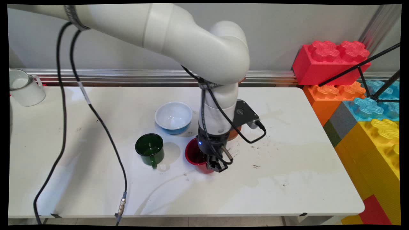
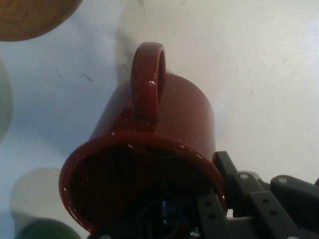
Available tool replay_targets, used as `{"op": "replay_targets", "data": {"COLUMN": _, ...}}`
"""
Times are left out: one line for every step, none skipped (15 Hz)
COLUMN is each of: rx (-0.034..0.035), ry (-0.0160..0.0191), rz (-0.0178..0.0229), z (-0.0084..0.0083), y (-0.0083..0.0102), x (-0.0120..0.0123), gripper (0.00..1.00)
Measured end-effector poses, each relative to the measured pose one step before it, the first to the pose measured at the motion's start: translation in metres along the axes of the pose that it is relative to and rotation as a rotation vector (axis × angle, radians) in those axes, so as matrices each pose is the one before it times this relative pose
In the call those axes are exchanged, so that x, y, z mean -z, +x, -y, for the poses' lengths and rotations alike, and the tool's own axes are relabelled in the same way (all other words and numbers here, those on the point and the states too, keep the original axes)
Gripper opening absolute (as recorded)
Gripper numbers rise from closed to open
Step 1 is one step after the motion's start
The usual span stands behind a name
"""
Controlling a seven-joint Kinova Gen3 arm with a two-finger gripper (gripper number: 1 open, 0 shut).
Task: Place the picked object on the table
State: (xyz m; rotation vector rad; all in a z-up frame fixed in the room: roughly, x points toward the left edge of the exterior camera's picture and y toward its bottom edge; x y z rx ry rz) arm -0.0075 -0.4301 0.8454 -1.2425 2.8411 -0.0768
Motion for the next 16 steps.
{"op": "replay_targets", "data": {"rx": 0.00471, "ry": 0.00117, "rz": 0.00775, "z": -0.00119, "y": 0.00395, "x": -0.00434, "gripper": 0.0}}
{"op": "replay_targets", "data": {"rx": 0.00397, "ry": 0.00097, "rz": 0.00585, "z": -0.00076, "y": 0.00243, "x": -0.00293, "gripper": 0.0}}
{"op": "replay_targets", "data": {"rx": 0.00753, "ry": 0.00154, "rz": 0.00968, "z": -0.00109, "y": 0.00328, "x": -0.00417, "gripper": 0.0}}
{"op": "replay_targets", "data": {"rx": 0.00624, "ry": 0.00098, "rz": 0.00733, "z": -0.00089, "y": 0.00245, "x": -0.00311, "gripper": 0.0}}
{"op": "replay_targets", "data": {"rx": 0.00553, "ry": 0.00043, "rz": 0.00666, "z": -0.00078, "y": 0.00184, "x": -0.00253, "gripper": 0.0}}
{"op": "replay_targets", "data": {"rx": 0.0053, "ry": 0.00056, "rz": 0.00611, "z": -0.00091, "y": 0.00251, "x": -0.00268, "gripper": 0.0}}
{"op": "replay_targets", "data": {"rx": 0.00552, "ry": 0.00057, "rz": 0.00395, "z": -0.0003, "y": 0.00223, "x": -0.00206, "gripper": 0.0}}
{"op": "replay_targets", "data": {"rx": 0.00408, "ry": -0.00016, "rz": 0.00038, "z": -0.00029, "y": 0.00246, "x": -0.00104, "gripper": 1.0}}
{"op": "replay_targets", "data": {"rx": 0.00402, "ry": -0.00099, "rz": -0.00143, "z": -0.00013, "y": 0.0028, "x": -0.0009, "gripper": 1.0}}
{"op": "replay_targets", "data": {"rx": 0.00423, "ry": -0.00116, "rz": -0.00184, "z": -0.00058, "y": 0.00306, "x": -0.00077, "gripper": 1.0}}
{"op": "replay_targets", "data": {"rx": 0.00362, "ry": 0.00008, "rz": -0.00301, "z": 0.00059, "y": 0.00217, "x": -0.00022, "gripper": 1.0}}
{"op": "replay_targets", "data": {"rx": 0.00289, "ry": 0.00059, "rz": -0.00346, "z": 0.00157, "y": 0.00242, "x": -0.00027, "gripper": 1.0}}
{"op": "replay_targets", "data": {"rx": 0.00417, "ry": 0.00075, "rz": -0.00509, "z": 0.00098, "y": 0.00125, "x": 0.00025, "gripper": 1.0}}
{"op": "replay_targets", "data": {"rx": 0.00163, "ry": 0.00108, "rz": -0.00456, "z": 0.00123, "y": 0.00116, "x": 0.00035, "gripper": 1.0}}
{"op": "replay_targets", "data": {"rx": 0.00095, "ry": 0.00004, "rz": -0.00643, "z": 0.00153, "y": 0.00135, "x": 0.001, "gripper": 1.0}}
{"op": "replay_targets", "data": {"rx": 0.0009, "ry": -0.00057, "rz": -0.00791, "z": 0.002, "y": 0.00067, "x": 0.00154, "gripper": 1.0}}
